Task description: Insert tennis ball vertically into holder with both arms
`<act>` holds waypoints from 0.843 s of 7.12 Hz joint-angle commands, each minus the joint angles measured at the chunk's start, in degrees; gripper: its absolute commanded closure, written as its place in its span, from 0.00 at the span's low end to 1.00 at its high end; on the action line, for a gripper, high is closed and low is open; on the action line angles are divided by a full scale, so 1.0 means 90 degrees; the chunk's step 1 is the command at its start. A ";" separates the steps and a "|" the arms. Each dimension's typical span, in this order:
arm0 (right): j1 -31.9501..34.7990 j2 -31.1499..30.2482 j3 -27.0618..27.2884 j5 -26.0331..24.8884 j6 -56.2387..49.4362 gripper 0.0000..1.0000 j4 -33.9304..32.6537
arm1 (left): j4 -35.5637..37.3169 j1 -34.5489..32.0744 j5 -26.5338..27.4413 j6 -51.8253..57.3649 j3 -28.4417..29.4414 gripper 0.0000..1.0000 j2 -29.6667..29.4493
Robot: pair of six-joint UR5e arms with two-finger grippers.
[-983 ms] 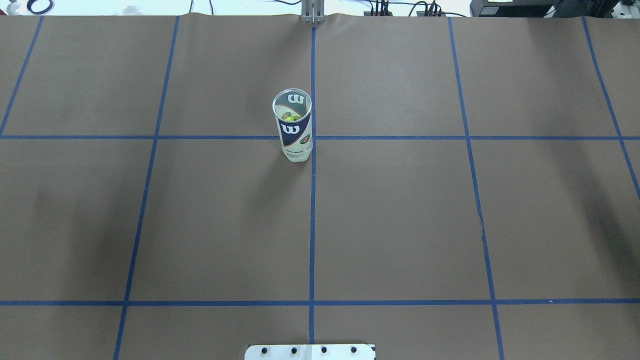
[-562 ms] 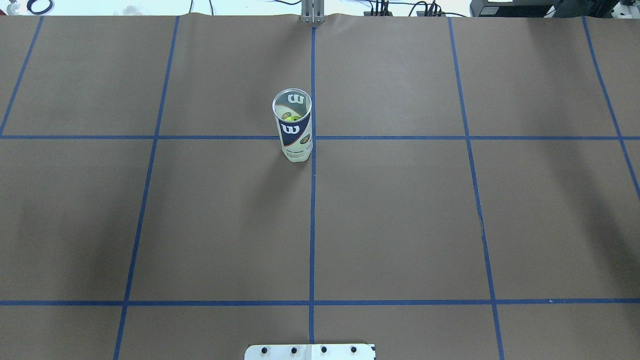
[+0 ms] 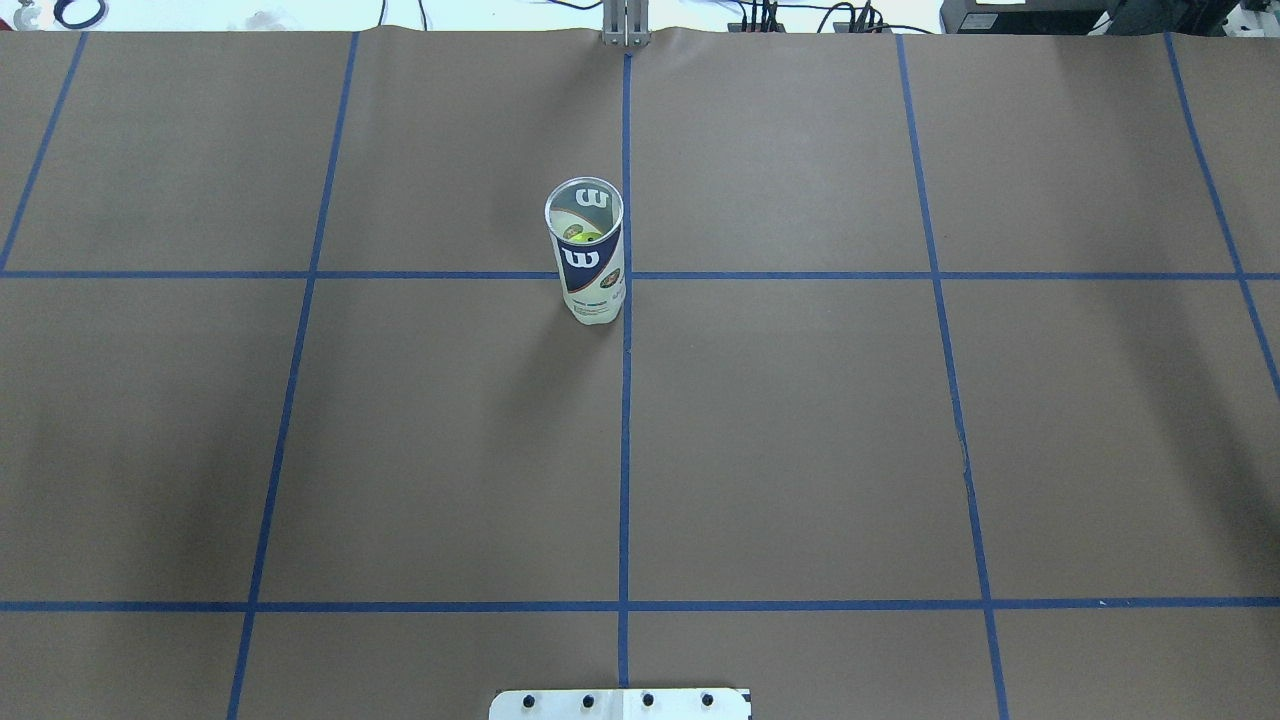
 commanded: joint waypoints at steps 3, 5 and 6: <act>0.0122 -0.0046 -0.0362 0.0164 -0.0016 0.00 0.0285 | 0.0089 -0.0013 -0.0009 0.0001 -0.0007 0.00 0.0000; 0.0122 -0.0017 -0.0372 0.0154 -0.0016 0.00 0.0401 | 0.0099 -0.0042 -0.0009 0.0001 -0.0017 0.00 0.0000; 0.0122 -0.0046 -0.0430 0.0144 0.0032 0.00 0.0769 | 0.0090 -0.0042 -0.0009 0.0001 -0.0007 0.00 0.0000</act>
